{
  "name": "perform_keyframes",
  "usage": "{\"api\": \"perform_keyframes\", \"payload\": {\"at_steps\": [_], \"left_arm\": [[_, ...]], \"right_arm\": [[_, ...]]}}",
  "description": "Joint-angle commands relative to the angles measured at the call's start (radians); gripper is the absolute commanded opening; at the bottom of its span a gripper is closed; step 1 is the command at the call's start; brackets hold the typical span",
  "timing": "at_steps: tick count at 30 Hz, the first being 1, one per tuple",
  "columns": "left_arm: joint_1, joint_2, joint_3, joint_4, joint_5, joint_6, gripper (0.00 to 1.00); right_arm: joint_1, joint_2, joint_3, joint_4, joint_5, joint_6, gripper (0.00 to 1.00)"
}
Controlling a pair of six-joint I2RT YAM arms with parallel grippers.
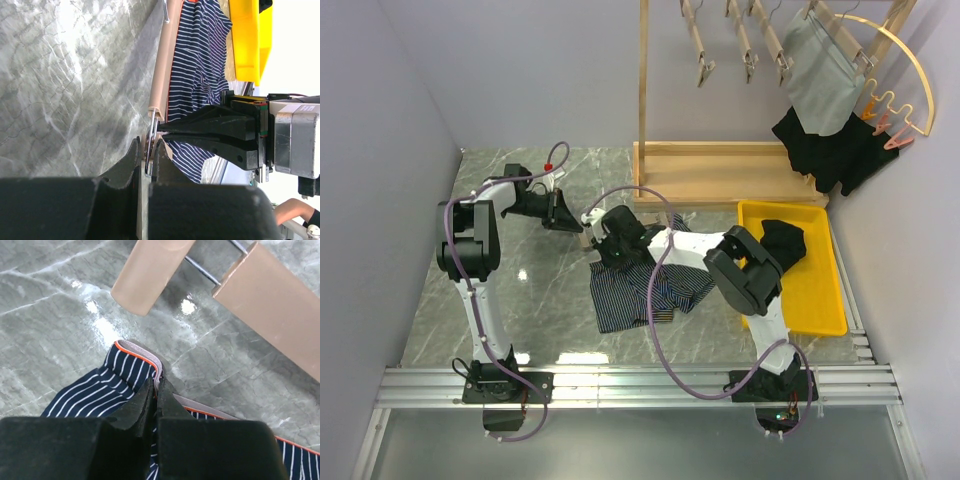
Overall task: Clip the underwear to the hanger
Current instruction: Clamp the underwear onto the hanger.
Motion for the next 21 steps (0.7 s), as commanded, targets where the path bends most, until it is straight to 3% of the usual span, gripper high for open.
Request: {"api": "perform_keyframes", "payload": {"at_steps": [1,21], "left_arm": [[-0.004,-0.016,-0.016,0.025,0.033,0.015,0.0],[-0.008,-0.036,-0.068,0.045,0.029,0.024,0.0]], "right_arm": [[0.01,-0.07,-0.016,0.098,-0.058,0.005,0.0],[0.007,-0.088,0.006,0.172,-0.06,0.073,0.0]]}}
